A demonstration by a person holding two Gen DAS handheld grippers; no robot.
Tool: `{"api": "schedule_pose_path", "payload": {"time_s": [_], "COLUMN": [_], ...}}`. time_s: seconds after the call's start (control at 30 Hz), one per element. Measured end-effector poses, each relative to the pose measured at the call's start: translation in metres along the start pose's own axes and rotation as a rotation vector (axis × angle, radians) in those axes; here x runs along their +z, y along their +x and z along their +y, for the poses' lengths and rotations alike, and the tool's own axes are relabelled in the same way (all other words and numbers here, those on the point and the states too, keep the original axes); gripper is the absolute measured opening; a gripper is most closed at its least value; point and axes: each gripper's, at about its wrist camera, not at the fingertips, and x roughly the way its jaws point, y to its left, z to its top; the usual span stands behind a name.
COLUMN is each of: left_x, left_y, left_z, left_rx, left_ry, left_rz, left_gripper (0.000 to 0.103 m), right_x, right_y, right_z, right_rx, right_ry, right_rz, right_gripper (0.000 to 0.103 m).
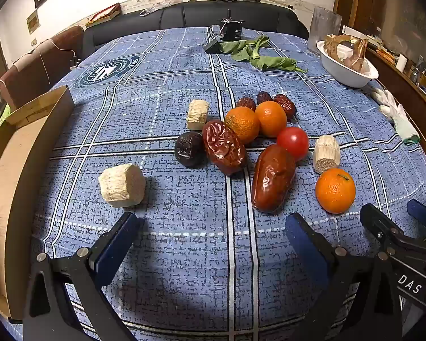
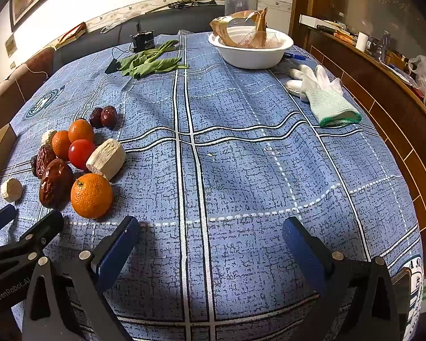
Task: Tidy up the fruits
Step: 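Move both tools toward the fruit group on the tablecloth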
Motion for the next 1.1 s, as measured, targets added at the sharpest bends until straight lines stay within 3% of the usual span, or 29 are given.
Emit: {"api": "schedule_pose_path", "payload": {"time_s": [0.97, 1.1], "left_x": [-0.0001, -0.0012], "left_y": [-0.0005, -0.0008], "left_z": [0.0004, 0.0003], "left_rx": [0.002, -0.019], "left_ry": [0.002, 0.035], "left_rz": [0.001, 0.028], "left_gripper": [0.103, 0.103], "right_x": [0.0001, 0.0030], "right_y": [0.0002, 0.0011], "right_z": [-0.0003, -0.0027], "right_rx": [0.002, 0.016], "right_ry": [0.003, 0.000], "right_rz": [0.001, 0.035], "right_gripper": [0.102, 0.102]}}
